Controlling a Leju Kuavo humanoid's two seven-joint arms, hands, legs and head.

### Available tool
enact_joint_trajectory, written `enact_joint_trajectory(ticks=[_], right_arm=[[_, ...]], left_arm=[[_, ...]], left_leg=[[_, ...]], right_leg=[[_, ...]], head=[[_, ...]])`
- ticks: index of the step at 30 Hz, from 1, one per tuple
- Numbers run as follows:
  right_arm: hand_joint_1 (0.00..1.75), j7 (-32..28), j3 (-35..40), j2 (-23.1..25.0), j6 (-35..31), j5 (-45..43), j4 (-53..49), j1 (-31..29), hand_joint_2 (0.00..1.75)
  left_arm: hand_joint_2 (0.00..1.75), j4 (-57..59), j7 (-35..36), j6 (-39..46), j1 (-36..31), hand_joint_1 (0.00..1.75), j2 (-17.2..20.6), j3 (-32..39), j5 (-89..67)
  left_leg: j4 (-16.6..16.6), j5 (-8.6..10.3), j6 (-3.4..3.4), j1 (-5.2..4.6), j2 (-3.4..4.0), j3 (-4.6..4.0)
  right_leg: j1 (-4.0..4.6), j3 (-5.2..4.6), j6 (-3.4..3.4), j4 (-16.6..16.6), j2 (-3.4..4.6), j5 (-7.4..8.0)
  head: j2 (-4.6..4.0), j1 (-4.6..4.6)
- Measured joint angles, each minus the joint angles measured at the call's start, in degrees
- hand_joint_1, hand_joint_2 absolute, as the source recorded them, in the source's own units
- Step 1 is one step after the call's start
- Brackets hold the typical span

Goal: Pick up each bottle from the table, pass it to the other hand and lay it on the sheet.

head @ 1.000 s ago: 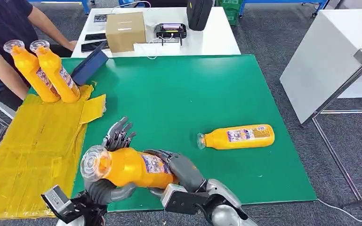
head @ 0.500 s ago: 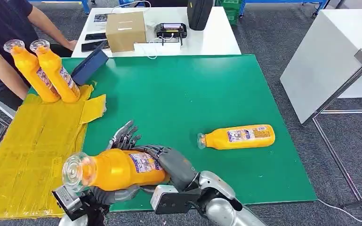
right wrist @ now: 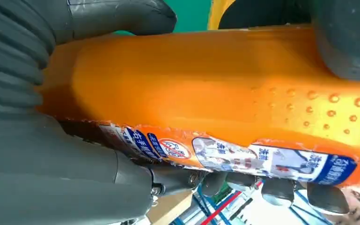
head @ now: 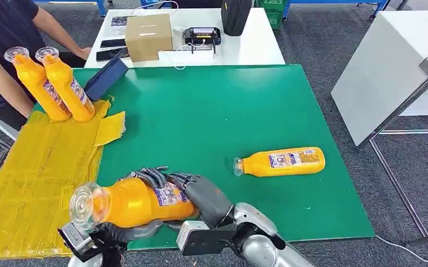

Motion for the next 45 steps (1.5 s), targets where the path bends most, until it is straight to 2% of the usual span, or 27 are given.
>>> enact_joint_trajectory(ticks=[3, 6, 10, 14, 19, 24, 29, 42, 45], right_arm=[[0.00, 1.97, -0.15, -0.44, -2.76, 4.64, 0.09, 0.93, 1.75], [0.00, 4.63, -2.26, -1.62, -5.82, 9.81, 0.04, 4.79, 1.75], [0.00, 5.16, -9.34, -5.07, -6.36, 12.06, -0.83, 10.92, 1.75], [0.00, 6.38, -14.69, -6.58, -6.36, 14.49, -2.54, 14.57, 1.75], [0.00, 7.69, -23.83, -9.97, -6.38, 13.92, -6.87, 19.91, 1.75], [0.00, 7.76, -32.55, -12.35, -3.41, 14.07, -9.14, 22.00, 1.75], [0.00, 7.76, -36.92, -13.22, -2.56, 14.36, -9.33, 22.00, 1.75], [0.00, 7.76, -38.58, -13.42, -2.42, 14.51, -9.57, 22.03, 1.75], [0.00, 8.13, -38.66, -13.53, -2.29, 14.82, -9.55, 21.74, 1.75]], left_arm=[[1.75, -0.07, -0.09, 3.02, 0.39, 1.75, -0.22, 0.48, -0.94], [1.75, -0.92, 0.57, 7.48, 1.48, 1.75, -0.31, 1.44, -4.66], [1.75, -1.97, 0.83, 12.41, 1.40, 1.75, -0.20, 5.15, -10.73], [1.75, -2.38, 1.47, 17.04, 1.18, 1.75, -0.15, 7.00, -17.54], [1.75, -2.21, 5.34, 26.67, 0.05, 1.75, 0.94, 9.68, -35.71], [1.75, 1.84, 18.13, 33.79, -3.23, 1.75, 3.89, 8.74, -69.88], [1.75, 6.14, 20.87, 35.36, -5.25, 1.75, 5.79, 7.10, -73.51], [1.75, 8.63, 21.35, 35.71, -6.20, 1.75, 7.37, 5.97, -73.91], [1.75, 9.60, 25.12, 33.04, -7.12, 1.75, 8.29, 5.02, -79.28]], left_leg=[[0.00, 0.00, 0.00, 0.00, -0.01, 0.00], [0.01, 0.00, 0.00, -0.01, -0.05, -0.04], [0.01, 0.00, 0.01, -0.06, -0.26, -0.17], [0.02, 0.01, 0.02, -0.09, -0.17, -0.16], [0.02, 0.02, 0.04, -0.09, -0.32, -0.19], [0.02, 0.05, 0.08, -0.12, -0.26, -0.19], [0.02, 0.10, 0.14, -0.12, -0.27, -0.19], [0.02, 0.09, 0.14, -0.12, -0.26, -0.25], [0.02, 0.10, 0.14, -0.12, -0.28, -0.26]], right_leg=[[0.00, -0.04, 0.00, -0.01, -0.03, 0.00], [-0.01, -0.08, 0.00, -0.01, -0.09, 0.00], [-0.04, -0.09, 0.01, -0.02, -0.34, -0.01], [-0.06, -0.16, 0.02, -0.02, -0.33, 0.01], [-0.06, -0.16, 0.02, -0.02, -0.39, 0.00], [-0.07, -0.17, 0.03, -0.02, -0.37, 0.02], [-0.07, -0.16, 0.06, -0.02, -0.37, 0.03], [-0.07, -0.22, 0.06, -0.02, -0.37, 0.03], [-0.07, -0.20, 0.06, -0.02, -0.38, 0.03]], head=[[0.00, 0.00], [0.00, 0.00], [0.00, 0.02], [0.00, -0.02], [0.00, -0.02], [0.00, -0.04], [0.00, -0.02], [0.00, -0.02], [0.00, -0.02]])
